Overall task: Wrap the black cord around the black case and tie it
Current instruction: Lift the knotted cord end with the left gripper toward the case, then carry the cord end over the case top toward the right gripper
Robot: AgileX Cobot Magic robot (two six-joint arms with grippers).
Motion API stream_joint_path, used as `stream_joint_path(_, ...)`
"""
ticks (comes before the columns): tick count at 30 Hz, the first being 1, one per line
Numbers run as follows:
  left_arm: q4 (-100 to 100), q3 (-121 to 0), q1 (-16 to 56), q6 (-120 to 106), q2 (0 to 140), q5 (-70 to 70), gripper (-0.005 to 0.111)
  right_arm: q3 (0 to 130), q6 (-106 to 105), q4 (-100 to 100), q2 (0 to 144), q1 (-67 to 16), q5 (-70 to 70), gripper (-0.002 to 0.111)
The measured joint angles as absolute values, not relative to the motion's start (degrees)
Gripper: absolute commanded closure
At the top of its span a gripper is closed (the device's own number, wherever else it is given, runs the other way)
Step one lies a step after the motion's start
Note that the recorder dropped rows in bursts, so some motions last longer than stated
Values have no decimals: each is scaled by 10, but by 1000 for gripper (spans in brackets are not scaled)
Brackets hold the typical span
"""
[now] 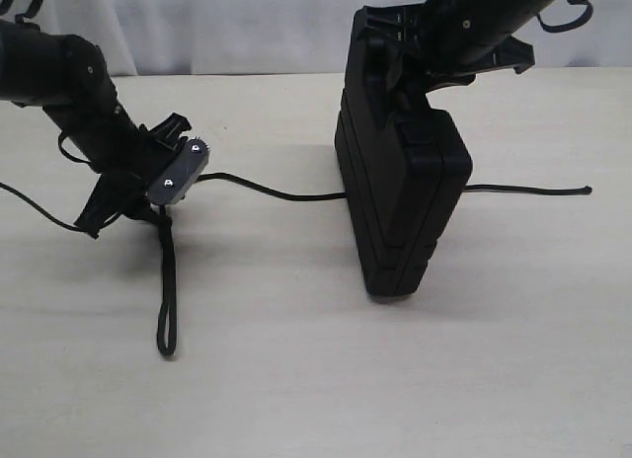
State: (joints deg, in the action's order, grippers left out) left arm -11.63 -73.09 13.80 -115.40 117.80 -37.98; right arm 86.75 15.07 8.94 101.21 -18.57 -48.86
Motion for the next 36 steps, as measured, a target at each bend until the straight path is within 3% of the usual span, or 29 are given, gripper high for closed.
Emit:
stream_joint_path(11, -56, -735, 139, -1112, 1207, -373, 75, 867, 151, 89, 1012, -186, -489, 104)
stream_joint_path(17, -101, -737, 139, -1017, 1208, -385, 107, 867, 151, 89, 1012, -186, -489, 104)
stream_joint_path(27, -318, -734, 139, -934, 1203, -378, 107, 867, 151, 89, 1012, -186, -489, 104)
stream_joint_path(36, -473, -734, 139, -896, 1133, -286, 107, 867, 152, 89, 1012, -186, -489, 104)
